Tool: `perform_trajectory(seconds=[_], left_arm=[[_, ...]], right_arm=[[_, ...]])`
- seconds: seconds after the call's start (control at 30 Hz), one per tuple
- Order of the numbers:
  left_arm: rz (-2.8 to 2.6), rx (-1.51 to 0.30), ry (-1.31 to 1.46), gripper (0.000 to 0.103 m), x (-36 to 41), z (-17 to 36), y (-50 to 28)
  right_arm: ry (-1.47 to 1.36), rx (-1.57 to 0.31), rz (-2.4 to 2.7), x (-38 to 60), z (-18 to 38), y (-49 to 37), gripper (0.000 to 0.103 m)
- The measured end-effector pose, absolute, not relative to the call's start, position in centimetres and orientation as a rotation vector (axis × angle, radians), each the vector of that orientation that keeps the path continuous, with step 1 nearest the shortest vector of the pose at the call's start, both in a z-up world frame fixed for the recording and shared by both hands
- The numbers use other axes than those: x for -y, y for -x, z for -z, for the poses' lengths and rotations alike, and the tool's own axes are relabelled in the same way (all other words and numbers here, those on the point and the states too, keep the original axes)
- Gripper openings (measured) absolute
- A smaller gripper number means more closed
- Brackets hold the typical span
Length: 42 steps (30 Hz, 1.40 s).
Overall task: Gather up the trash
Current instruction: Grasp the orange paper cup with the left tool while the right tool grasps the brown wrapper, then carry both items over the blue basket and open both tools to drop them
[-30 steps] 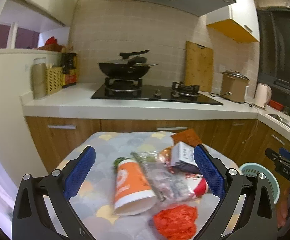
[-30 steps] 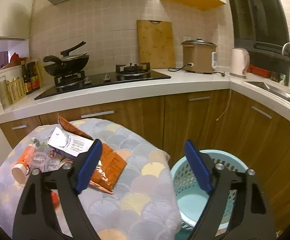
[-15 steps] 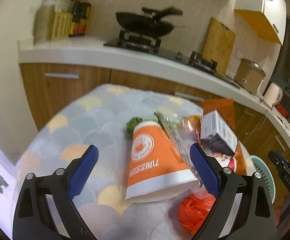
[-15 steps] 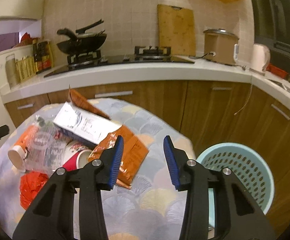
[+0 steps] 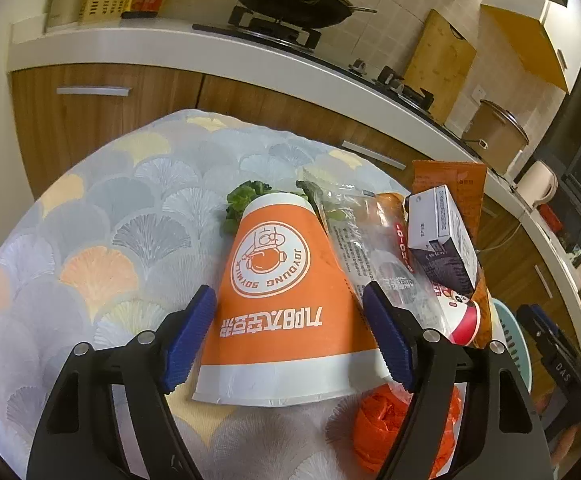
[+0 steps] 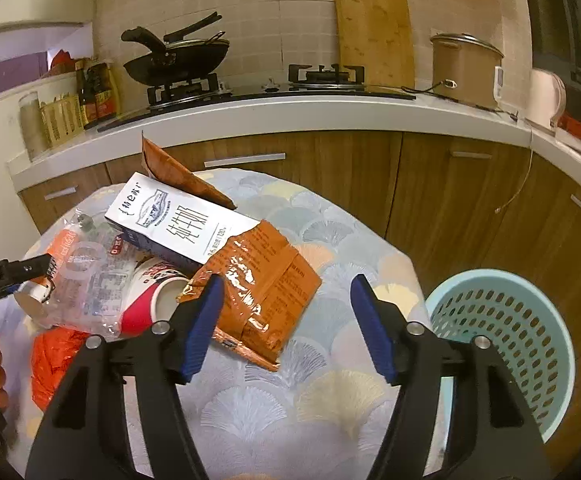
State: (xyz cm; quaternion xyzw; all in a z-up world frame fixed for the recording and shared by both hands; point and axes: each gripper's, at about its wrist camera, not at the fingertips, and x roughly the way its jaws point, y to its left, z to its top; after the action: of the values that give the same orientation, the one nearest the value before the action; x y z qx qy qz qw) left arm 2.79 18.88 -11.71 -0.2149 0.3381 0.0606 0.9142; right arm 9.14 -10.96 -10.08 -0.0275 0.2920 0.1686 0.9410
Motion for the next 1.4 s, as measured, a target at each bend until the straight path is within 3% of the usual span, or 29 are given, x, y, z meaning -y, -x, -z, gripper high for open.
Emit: perform_trajectory(seconds=[0.07,0.37,0.73,0.87,0.93,1.0,1.03,1.13,1.4], left_arm=[[-0.123,-0.7,0.435,0.073,-18.7,11.7,-2.7],[-0.207,-0.773,0.344,0.082,-17.8,12.2,-3.1],[-0.234,-0.714,0.344,0.075,-18.6,11.2,-1.0],[-0.248,-0.698,0.342,0.075,-18.8,11.0,0.0],[-0.254,-0.69,0.337,0.075,-18.9,10.7,0.4],[-0.256,-0.676,0.34,0.075,-19.0,10.4,0.7],[-0.256,-0.67,0.342,0.075,-19.1,10.3,0.9],[-0.258,-0.645,0.343,0.075,-19.2,9.6,1.5],[-0.219,-0.56,0.303,0.075,-17.1,6.8,2.8]], right_arm=[[0.066,-0.622,-0.361,10.9,10.4,-9.7,0.072],[0.018,-0.731,-0.388,10.3,12.0,-12.4,0.077],[0.036,-0.791,-0.388,8.4,12.9,-14.4,0.092],[0.055,-0.825,-0.383,8.1,13.5,-14.7,0.091],[0.058,-0.839,-0.4,8.0,13.7,-14.7,0.072],[0.063,-0.864,-0.415,7.8,14.1,-14.7,0.038],[0.061,-0.868,-0.418,7.9,14.2,-14.5,0.031],[0.038,-0.867,-0.424,8.8,14.2,-13.5,0.022],[-0.014,-0.807,-0.425,12.0,12.2,-10.4,0.015]])
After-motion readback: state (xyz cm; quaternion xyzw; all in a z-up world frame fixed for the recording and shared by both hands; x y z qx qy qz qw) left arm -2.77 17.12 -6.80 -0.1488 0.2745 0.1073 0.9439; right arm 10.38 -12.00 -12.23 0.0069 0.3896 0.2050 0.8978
